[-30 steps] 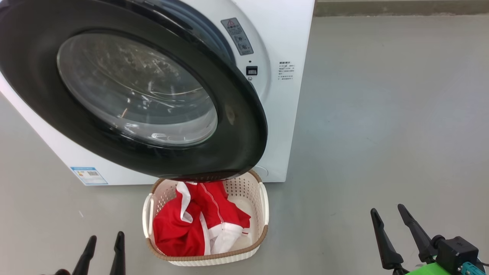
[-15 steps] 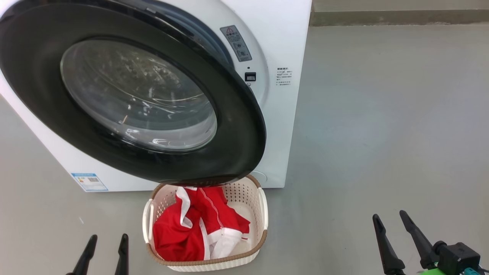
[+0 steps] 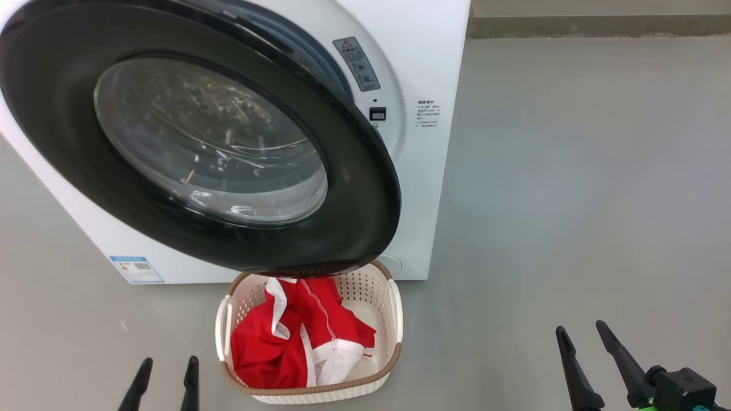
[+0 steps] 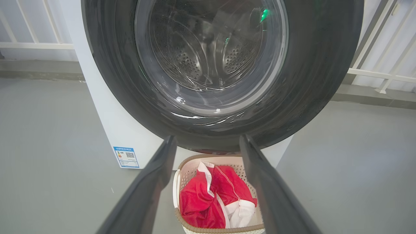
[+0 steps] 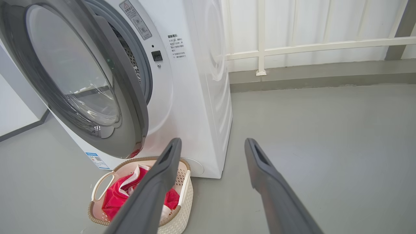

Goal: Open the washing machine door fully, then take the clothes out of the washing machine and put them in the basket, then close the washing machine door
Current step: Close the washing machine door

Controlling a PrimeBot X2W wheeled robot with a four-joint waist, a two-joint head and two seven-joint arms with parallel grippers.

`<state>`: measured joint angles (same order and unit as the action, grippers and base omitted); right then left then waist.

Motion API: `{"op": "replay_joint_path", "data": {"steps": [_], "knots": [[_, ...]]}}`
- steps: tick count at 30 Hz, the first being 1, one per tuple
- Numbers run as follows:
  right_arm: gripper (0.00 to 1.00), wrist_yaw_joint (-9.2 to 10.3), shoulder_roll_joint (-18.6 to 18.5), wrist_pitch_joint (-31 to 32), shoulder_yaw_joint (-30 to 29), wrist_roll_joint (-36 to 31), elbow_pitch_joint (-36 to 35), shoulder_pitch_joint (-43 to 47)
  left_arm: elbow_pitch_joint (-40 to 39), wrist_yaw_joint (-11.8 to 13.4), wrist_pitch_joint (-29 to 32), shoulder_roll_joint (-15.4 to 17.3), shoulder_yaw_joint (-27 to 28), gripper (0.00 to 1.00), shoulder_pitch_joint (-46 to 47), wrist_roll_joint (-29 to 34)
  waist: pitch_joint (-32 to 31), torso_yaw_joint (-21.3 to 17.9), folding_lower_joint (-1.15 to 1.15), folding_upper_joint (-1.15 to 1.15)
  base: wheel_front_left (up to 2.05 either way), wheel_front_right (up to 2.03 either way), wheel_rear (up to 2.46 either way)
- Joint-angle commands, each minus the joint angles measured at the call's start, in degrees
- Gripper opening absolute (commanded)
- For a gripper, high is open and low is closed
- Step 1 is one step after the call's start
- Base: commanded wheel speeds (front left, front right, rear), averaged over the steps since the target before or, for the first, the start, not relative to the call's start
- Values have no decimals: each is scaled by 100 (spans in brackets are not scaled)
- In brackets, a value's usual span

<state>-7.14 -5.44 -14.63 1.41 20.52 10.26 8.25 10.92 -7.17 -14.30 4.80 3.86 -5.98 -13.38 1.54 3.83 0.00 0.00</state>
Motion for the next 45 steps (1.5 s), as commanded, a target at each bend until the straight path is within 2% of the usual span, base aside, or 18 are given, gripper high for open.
{"op": "replay_joint_path", "data": {"steps": [1,6,7,8,9,10,22,31,37,45], "knots": [[100,-35,-107,-37,130,-34,-164,-89,-157,-32,-70,32,196,100,95,85,16,21,0,0,0,0,0],[100,-35,-103,-37,181,-24,-171,-163,-182,-32,-70,-12,174,100,163,85,69,118,0,0,0,0,0],[76,-35,-101,-37,209,-13,-174,-192,-182,-32,-70,-23,168,100,174,87,77,150,0,0,0,0,0],[47,-35,-99,-37,244,-4,-173,-227,-182,-32,-70,-35,160,100,182,87,84,180,0,0,0,0,0],[30,-35,-96,-37,278,2,-172,-269,-185,-32,-70,-47,147,100,189,86,94,215,0,0,0,0,0],[0,-35,-90,-37,313,9,-169,-320,-191,-32,-70,-60,138,100,194,87,101,251,0,0,0,0,0],[0,-35,2,-37,838,77,-98,-1275,-228,-32,-70,-171,-1,100,318,97,317,769,0,0,0,0,0],[0,-35,-81,-37,1181,118,172,-2023,-242,-32,-70,-189,-197,100,490,-83,571,1248,0,0,0,0,0],[0,-35,-114,-37,1228,125,430,-2496,-221,-32,-70,-191,-344,100,666,-268,826,1460,0,0,0,0,0],[0,-35,-107,-37,1148,145,636,-2947,-216,-32,-70,-191,-502,100,828,-416,1068,1559,0,0,0,0,0]]}}
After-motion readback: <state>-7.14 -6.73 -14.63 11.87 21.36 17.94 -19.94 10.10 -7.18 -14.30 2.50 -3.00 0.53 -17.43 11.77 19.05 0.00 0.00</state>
